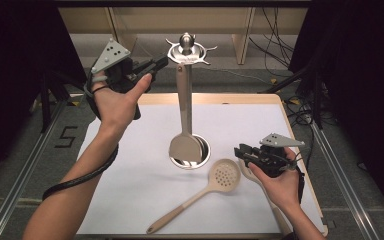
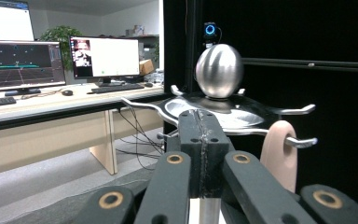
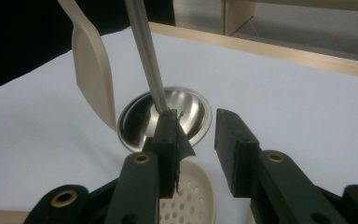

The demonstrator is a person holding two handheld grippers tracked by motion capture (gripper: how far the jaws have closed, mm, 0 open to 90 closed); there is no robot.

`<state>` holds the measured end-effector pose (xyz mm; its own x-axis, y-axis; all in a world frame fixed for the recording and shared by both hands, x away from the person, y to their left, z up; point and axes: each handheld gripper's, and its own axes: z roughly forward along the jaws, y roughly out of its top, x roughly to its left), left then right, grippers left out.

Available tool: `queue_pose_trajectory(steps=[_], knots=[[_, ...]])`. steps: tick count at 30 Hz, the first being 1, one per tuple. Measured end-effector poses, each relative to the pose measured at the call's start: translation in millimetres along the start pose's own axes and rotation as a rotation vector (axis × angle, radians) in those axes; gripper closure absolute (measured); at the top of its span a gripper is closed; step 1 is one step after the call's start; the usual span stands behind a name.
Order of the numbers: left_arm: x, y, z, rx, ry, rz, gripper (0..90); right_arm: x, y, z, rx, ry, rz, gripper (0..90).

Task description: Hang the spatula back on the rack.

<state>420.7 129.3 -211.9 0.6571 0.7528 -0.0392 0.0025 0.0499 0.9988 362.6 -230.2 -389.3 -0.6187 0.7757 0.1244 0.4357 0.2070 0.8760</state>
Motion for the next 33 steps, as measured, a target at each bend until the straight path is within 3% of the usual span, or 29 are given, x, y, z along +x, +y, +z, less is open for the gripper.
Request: queue_pose_trajectory(steps=[6,9,11,13,18,20,21,29,30,31,32,33], knots=[[7.4,1.4,4.9,0.011,0.015,0.006,89.5,2.0,0.7,0.6,0.006,0.007,0.023,70.7],[10.4,1.8,8.3,0.017,0.018,0.011,89.5,0.8,0.1,2.4,-0.003,0.003,-0.002,70.7],[12.6,1.9,10.5,0.019,0.015,0.017,89.4,4.6,-0.1,2.8,0.005,0.016,0.05,70.7],[14.0,2.1,12.2,0.024,0.012,0.024,89.4,5.4,-0.2,3.2,-0.004,0.022,0.059,70.8],[17.6,2.8,15.6,0.034,0.013,0.033,89.4,4.9,0.6,3.0,0.006,0.021,0.052,70.9],[18.3,2.3,17.5,0.038,0.011,0.037,89.5,1.3,0.8,2.8,0.003,0.002,-0.006,70.9],[19.0,2.3,18.3,0.039,0.012,0.043,89.5,2.6,1.0,2.8,0.005,0.009,0.014,70.9],[22.4,4.4,22.7,0.061,0.004,0.068,89.5,1.8,0.5,5.0,-0.017,-0.006,-0.01,70.9],[22.8,4.6,23.4,0.062,0.003,0.068,89.4,3.3,0.0,5.6,-0.019,-0.001,0.01,70.9],[23.1,4.5,24.1,0.061,0.001,0.063,89.4,2.2,0.0,6.3,-0.029,-0.009,-0.01,70.9],[22.9,4.3,24.6,0.06,0.002,0.051,89.4,3.7,0.4,5.6,-0.015,0.003,0.012,70.9],[24.3,4.8,24.7,0.062,-0.003,0.067,89.5,3.5,0.2,6.1,-0.004,0.021,0.011,70.9]])
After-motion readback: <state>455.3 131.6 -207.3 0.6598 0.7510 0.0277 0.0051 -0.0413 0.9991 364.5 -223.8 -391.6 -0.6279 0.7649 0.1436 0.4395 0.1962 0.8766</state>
